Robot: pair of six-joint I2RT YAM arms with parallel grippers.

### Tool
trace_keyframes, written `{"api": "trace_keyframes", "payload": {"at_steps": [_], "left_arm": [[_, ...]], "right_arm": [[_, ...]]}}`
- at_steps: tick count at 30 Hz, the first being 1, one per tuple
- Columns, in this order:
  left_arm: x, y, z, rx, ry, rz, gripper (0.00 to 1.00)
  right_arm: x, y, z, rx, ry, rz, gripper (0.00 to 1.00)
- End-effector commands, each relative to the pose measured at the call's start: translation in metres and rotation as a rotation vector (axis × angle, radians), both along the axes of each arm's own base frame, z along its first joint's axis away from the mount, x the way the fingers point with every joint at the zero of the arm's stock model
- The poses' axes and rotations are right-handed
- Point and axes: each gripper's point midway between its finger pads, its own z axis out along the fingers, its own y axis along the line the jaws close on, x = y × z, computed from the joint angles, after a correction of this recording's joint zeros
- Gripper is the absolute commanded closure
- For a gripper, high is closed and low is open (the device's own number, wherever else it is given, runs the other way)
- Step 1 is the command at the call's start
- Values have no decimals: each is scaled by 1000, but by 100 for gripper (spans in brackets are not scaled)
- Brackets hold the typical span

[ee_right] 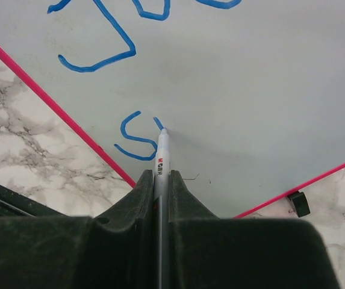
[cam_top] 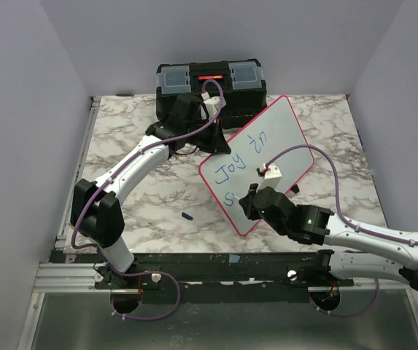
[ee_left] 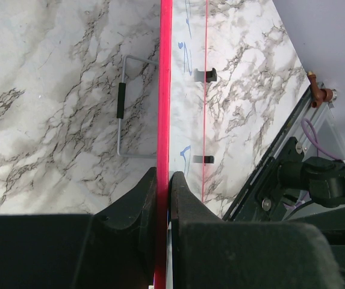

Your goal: Write a sentence on the whiteboard

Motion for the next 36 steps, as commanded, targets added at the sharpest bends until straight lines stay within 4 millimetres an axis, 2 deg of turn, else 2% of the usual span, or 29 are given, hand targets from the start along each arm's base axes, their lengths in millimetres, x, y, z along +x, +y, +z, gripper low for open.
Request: {"api": "trace_keyframes", "payload": {"at_steps": [1,10,36], "left_arm": [[-16,4,-32,109,31,-53,100],[-15,3,-31,108,34,-53,100],[-20,5,-35,104,31,-57,100]], "right_arm": [[-8,-9,-23,-37,52,-9,99],[-9,-10,-26,-34,61,-11,99],[10,7,9,-30,-18,-26,99]]}}
